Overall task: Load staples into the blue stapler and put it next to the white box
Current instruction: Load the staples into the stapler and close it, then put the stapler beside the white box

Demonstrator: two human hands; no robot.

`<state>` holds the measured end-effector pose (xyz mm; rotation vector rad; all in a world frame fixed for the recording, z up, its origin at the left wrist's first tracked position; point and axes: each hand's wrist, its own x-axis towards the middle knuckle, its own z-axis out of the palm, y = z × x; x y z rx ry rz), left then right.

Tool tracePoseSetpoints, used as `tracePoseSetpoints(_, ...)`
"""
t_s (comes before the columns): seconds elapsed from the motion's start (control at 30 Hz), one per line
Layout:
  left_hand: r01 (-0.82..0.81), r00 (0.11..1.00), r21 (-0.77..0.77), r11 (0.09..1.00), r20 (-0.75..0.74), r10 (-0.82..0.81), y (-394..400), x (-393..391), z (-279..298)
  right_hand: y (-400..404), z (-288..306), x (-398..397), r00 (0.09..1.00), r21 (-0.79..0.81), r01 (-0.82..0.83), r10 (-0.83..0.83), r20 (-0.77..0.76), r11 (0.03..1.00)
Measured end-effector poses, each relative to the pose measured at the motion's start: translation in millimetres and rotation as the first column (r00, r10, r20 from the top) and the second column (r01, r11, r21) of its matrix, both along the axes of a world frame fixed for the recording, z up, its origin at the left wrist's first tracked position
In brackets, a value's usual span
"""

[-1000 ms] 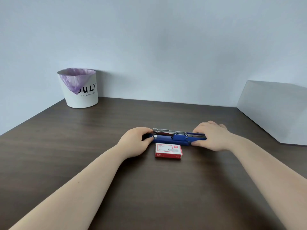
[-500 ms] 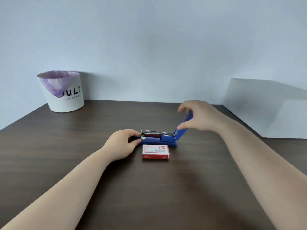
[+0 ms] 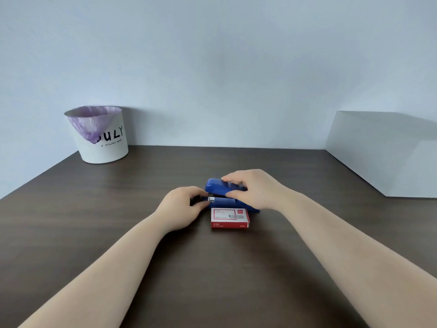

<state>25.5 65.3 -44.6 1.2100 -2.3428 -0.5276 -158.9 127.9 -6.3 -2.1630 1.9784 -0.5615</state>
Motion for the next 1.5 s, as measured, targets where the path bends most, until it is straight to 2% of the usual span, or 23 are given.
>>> tracePoseSetpoints(0.17,-0.001,1.000,-0.003,1.000,-0.009,0.001,0.1,-0.3,-0.2,8.3,1.1,-8.2,0.997,0.040,0.078,-0.078,0.011,0.996)
tracePoseSetpoints(0.37,0.001,0.999,0.014,1.000,-0.041,0.000,2.6,-2.2,-2.4,23.1,-5.4,-18.8,0.988,0.011,0.152,-0.152,-0.001,0.988)
tracePoseSetpoints(0.47,-0.101,0.980,0.032,0.994,-0.168,0.105,2.6,-5.7,0.0,29.5,-12.6,-23.7,0.984,0.000,0.176,-0.176,0.036,0.984)
tracePoseSetpoints(0.6,-0.243,0.945,-0.089,0.966,-0.244,0.216,1.4,-14.3,11.0,32.6,-18.0,-28.0,0.977,-0.046,0.195,-0.190,0.102,0.980)
tracePoseSetpoints(0.73,-0.291,0.945,-0.175,0.941,-0.206,0.254,2.3,-31.5,25.4,37.6,-21.7,-36.2,0.974,-0.083,0.203,-0.192,0.116,0.976)
tracePoseSetpoints(0.83,-0.269,0.959,-0.191,0.944,-0.139,0.245,4.8,-59.3,39.1,45.7,-25.5,-51.1,0.955,-0.101,0.269,-0.253,0.152,0.958)
tracePoseSetpoints(0.97,-0.183,0.983,-0.177,0.967,-0.047,0.178,10.2,-115.0,49.0,58.3,-31.4,-91.7,0.898,-0.125,0.423,-0.396,0.190,0.898)
tracePoseSetpoints(1.2,-0.084,0.996,-0.048,0.995,0.024,0.085,18.6,-225.9,32.6,68.1,-37.1,-178.3,0.728,-0.190,0.679,-0.618,0.297,0.709)
tracePoseSetpoints(1.37,-0.065,0.998,0.057,0.996,0.014,0.064,24.5,-286.1,9.0,53.5,-42.9,-223.3,0.646,-0.223,0.762,-0.696,0.313,0.607)
tracePoseSetpoints(1.5,-0.055,0.998,-0.018,0.998,0.020,0.055,21.6,-313.4,-6.1,34.9,-46.0,-244.5,0.633,-0.270,0.774,-0.707,0.314,0.573)
